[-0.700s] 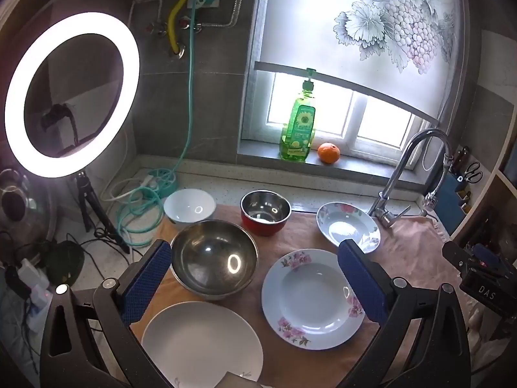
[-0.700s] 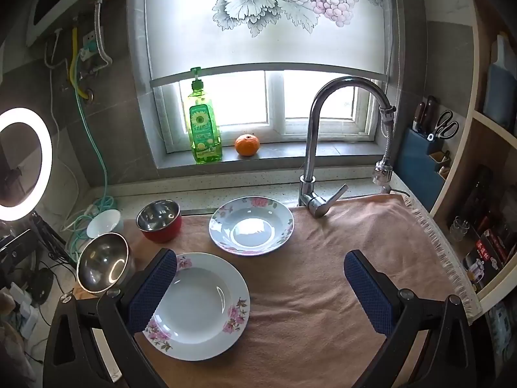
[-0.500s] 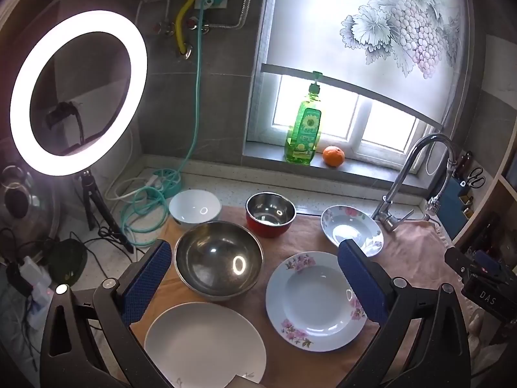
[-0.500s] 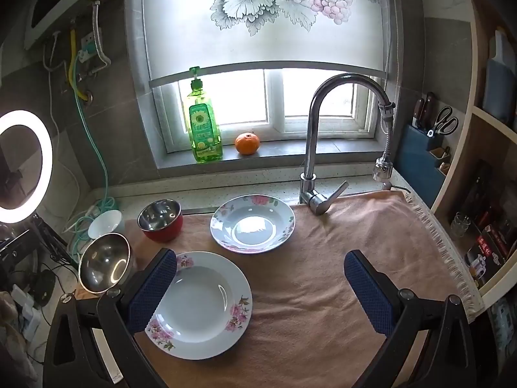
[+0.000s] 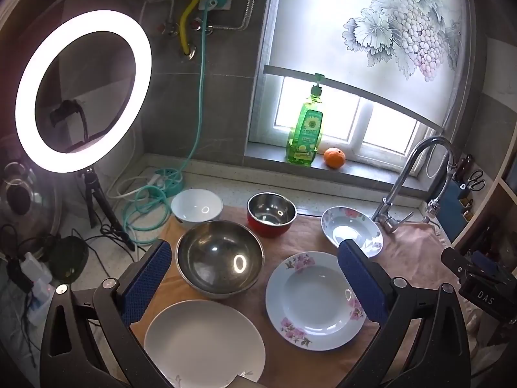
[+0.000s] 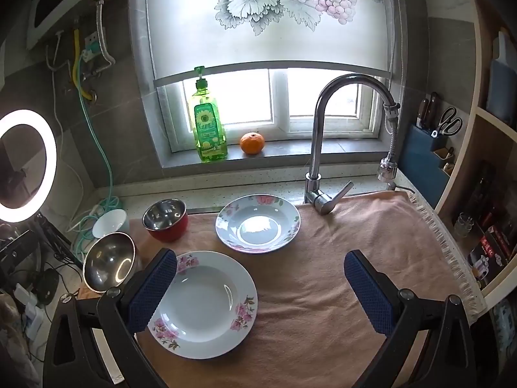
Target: Organize plates and bowls
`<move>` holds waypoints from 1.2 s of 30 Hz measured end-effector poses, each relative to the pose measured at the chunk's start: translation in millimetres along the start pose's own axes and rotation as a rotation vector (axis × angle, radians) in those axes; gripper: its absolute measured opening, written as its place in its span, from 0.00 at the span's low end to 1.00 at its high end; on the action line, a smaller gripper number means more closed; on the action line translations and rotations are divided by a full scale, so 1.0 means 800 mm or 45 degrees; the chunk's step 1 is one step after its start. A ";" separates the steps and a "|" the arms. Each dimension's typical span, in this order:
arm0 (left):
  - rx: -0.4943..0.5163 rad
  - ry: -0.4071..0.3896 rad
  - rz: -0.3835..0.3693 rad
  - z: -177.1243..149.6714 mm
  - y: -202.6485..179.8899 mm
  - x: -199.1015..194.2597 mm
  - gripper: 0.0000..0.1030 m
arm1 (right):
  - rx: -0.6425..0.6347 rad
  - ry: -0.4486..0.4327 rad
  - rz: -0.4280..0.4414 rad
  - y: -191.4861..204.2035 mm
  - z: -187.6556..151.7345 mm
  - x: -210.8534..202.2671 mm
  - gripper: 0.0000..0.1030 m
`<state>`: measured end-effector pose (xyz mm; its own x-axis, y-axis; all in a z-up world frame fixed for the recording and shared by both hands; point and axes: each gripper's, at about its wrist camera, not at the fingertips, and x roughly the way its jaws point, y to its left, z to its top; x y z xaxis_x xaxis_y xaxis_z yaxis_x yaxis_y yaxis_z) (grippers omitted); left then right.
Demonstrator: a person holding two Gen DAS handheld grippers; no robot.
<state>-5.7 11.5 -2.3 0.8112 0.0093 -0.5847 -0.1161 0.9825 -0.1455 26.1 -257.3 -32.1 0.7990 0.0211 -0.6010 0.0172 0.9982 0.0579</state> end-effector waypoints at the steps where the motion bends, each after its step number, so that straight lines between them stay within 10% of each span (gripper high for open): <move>1: -0.001 -0.001 0.001 0.001 -0.002 -0.002 0.99 | -0.002 0.001 0.001 0.000 0.000 0.000 0.99; 36: 0.008 0.004 -0.021 0.006 -0.004 0.006 0.99 | 0.007 0.012 -0.002 0.003 0.002 0.008 0.99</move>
<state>1.3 9.6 -0.8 0.8111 -0.0074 -0.5848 -0.0994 0.9836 -0.1503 32.5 -254.6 -34.6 0.7934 0.0197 -0.6083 0.0220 0.9979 0.0611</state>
